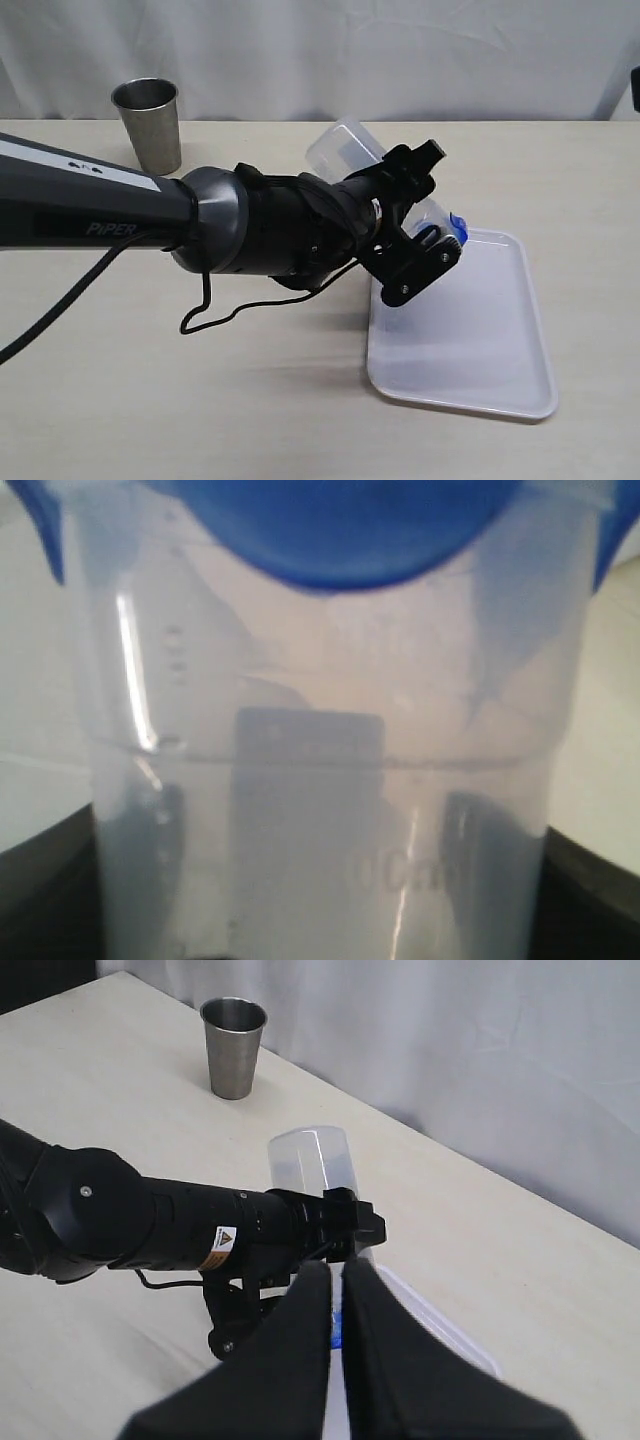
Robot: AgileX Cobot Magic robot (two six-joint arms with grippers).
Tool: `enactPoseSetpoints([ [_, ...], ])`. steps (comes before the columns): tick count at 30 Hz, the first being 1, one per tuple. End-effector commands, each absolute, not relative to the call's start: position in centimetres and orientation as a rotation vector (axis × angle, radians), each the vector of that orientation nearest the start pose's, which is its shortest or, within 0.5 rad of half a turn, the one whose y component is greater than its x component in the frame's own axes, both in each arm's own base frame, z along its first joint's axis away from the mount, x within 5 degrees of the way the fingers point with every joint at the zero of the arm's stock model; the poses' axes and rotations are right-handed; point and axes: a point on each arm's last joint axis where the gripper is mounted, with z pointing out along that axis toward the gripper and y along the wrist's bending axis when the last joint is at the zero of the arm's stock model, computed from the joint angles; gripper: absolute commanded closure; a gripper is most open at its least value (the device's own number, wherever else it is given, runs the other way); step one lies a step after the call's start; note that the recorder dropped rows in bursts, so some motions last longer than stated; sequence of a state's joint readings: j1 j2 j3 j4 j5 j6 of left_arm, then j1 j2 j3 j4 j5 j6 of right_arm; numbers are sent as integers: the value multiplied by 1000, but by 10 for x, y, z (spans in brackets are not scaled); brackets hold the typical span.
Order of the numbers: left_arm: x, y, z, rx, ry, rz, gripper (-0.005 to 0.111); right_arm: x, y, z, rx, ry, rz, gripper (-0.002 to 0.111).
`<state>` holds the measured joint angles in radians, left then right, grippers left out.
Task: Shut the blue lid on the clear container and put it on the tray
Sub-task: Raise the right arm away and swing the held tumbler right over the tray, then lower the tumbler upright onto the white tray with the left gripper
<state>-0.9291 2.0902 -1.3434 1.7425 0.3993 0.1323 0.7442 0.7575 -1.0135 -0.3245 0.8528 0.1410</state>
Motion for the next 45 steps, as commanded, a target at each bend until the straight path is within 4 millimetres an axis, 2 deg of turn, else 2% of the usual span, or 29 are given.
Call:
enactPoseSetpoints([
  [1, 301, -345, 174, 2167, 607, 981, 107, 109, 70, 409, -667, 1915, 170, 104],
  [7, 298, -348, 172, 2113, 712, 855, 107, 109, 70, 409, -663, 1916, 173, 104],
  [13, 293, -353, 170, 2105, 731, 736, 107, 109, 70, 409, -663, 1916, 173, 104],
  [16, 293, -353, 170, 2118, 706, 746, 107, 109, 70, 409, -663, 1916, 173, 104],
  [20, 295, -351, 171, 2176, 582, 856, 107, 109, 70, 409, -663, 1916, 173, 104],
  [23, 295, -351, 171, 2172, 591, 853, 107, 109, 70, 409, -660, 1917, 175, 104],
  [25, 293, -353, 170, 2153, 632, 787, 107, 109, 70, 409, -660, 1917, 175, 104],
  [31, 283, -363, 167, 2001, 936, 373, 107, 109, 71, 409, -659, 1920, 183, 104],
  [35, 286, -369, 176, 1834, 1174, -68, 107, 109, 70, 409, -658, 1923, 183, 104],
  [37, 289, -370, 181, 1763, 1222, -307, 107, 109, 70, 409, -649, 1926, 181, 104],
  [38, 294, -369, 186, 1685, 1242, -472, 107, 109, 70, 409, -647, 1925, 179, 104],
  [41, 308, -364, 189, 1478, 1261, -796, 107, 109, 70, 409, -642, 1925, 177, 104],
  [43, 317, -360, 185, 1345, 1275, -936, 107, 109, 70, 409, -640, 1926, 179, 104],
  [45, 324, -357, 172, 1252, 1291, -1033, 107, 109, 70, 409, -637, 1927, 181, 104],
])
